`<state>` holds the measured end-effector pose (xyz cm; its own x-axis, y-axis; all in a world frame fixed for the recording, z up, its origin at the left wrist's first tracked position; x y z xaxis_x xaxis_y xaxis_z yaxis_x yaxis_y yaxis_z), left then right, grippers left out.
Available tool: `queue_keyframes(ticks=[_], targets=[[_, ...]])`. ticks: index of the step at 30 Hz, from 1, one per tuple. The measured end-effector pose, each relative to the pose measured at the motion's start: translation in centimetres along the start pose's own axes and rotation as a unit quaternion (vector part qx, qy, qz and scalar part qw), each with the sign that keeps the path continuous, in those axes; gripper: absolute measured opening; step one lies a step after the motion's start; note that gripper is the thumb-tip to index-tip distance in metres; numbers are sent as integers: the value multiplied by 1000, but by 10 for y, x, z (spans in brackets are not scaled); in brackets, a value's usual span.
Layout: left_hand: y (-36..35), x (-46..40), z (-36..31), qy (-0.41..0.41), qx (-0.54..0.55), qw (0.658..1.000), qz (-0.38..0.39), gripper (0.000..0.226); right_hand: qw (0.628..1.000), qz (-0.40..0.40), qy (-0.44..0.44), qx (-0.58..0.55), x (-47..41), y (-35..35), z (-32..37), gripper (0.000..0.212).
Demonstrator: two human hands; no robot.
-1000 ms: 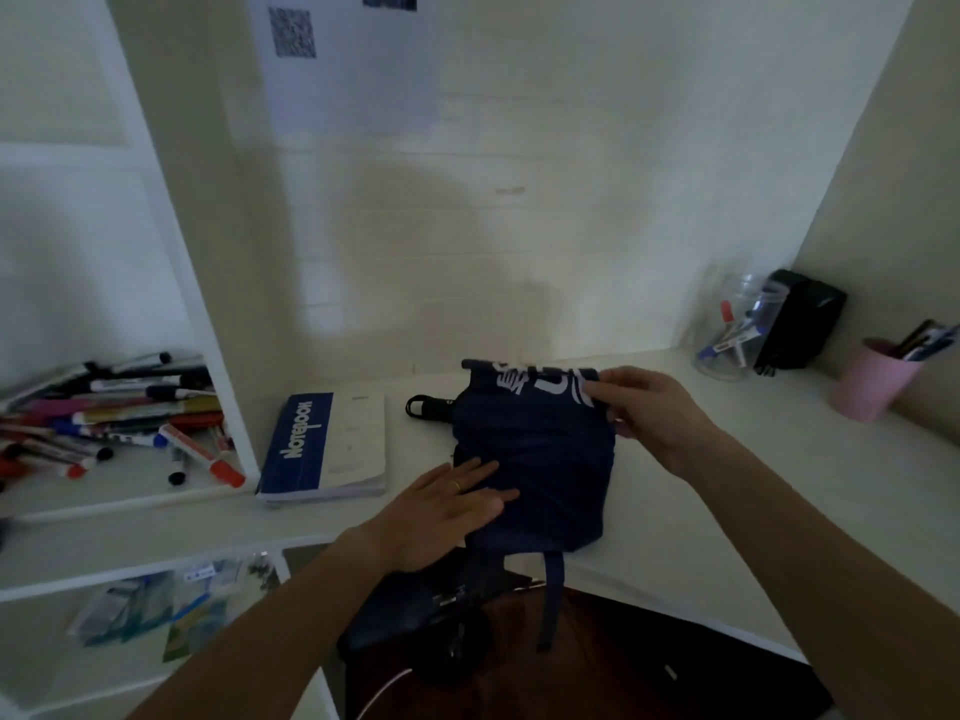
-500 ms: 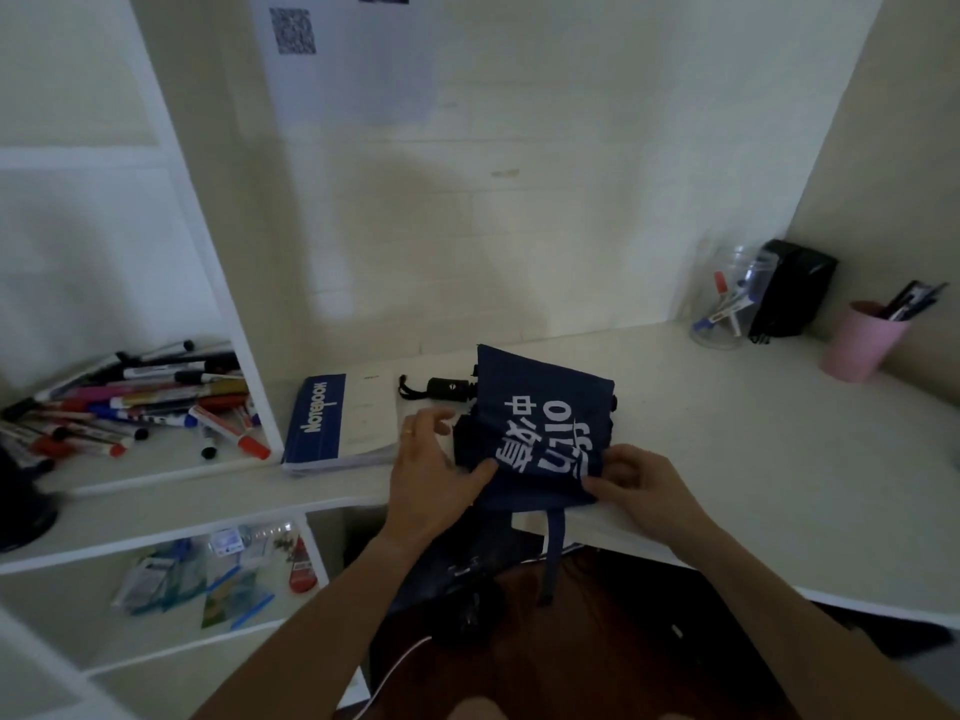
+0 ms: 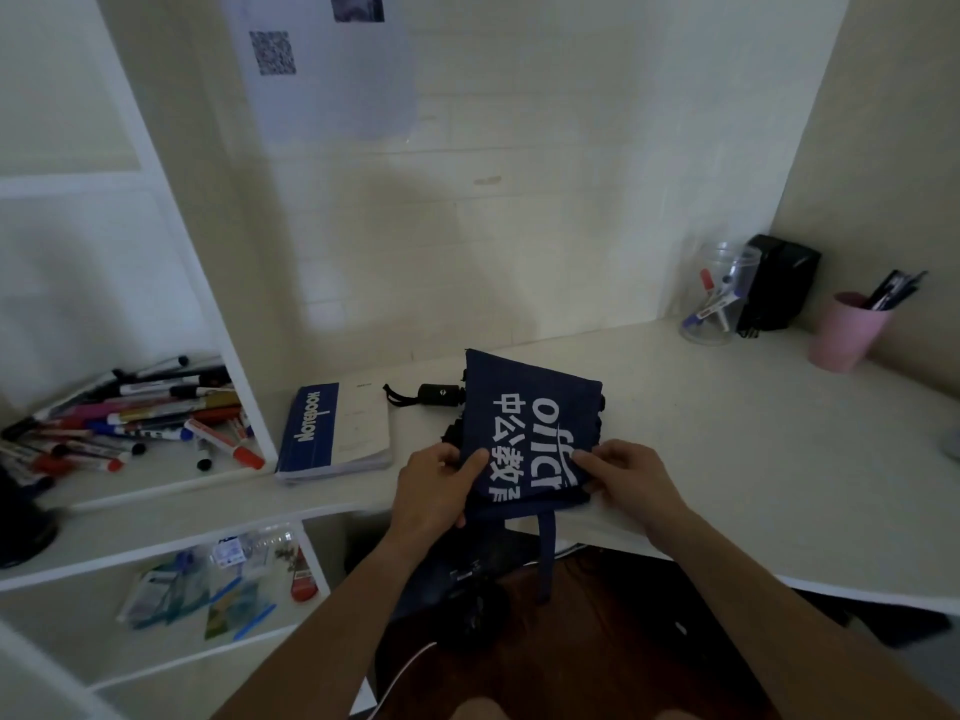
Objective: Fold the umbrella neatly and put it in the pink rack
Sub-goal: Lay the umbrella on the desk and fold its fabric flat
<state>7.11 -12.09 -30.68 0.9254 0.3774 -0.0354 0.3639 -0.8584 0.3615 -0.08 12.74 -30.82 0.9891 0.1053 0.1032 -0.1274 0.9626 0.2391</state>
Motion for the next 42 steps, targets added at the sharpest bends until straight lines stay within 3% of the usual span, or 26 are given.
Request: queue_keyframes(ticks=[3, 6, 11, 17, 23, 29, 32, 35, 42], targets=[[-4, 3, 4, 8, -26, 1000, -5, 52, 998, -30, -31, -44, -3, -2, -2, 35], [-7, 5, 6, 13, -36, 999, -7, 50, 995, -26, -39, -90, 1, -6, 3, 42], [-5, 1, 2, -29, -74, 997, -15, 43, 997, -55, -1, -58, 6, 2, 4, 39], [-2, -9, -7, -107, -159, 981, -4, 44, 999, -33, -21, -3, 3, 3, -5, 36], [-3, -36, 6, -66, -6, 993, 97, 35, 999, -32, -40, 0, -4, 2, -7, 37], [-8, -49, 4, -50, 50, 990, 118, 34, 999, -8, 8, 38, -8, 3, 8, 45], [-7, -50, 6, -64, 8, 990, 122, 53, 997, 4, 38, 66, -5, 6, 12, 45], [-7, -46, 7, -99, -78, 985, 120, 60, 987, 16, 65, 146, -4, 5, 14, 22], [-13, -39, 6, -184, -212, 950, 135, 40, 941, 24, 136, 310, -4, 1, 15, 23]])
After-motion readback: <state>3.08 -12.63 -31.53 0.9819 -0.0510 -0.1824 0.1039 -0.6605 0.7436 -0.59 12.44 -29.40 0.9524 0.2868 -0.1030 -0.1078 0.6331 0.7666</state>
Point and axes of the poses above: each hand's wrist, its own x-axis away from the middle knuckle, its own y-axis out of the back of the hand, z = x × y, the point moved 7 cm from there along -x, towards the middle knuckle, and after that the axes turned 2 degrees about -y, right-handed, at the moved point
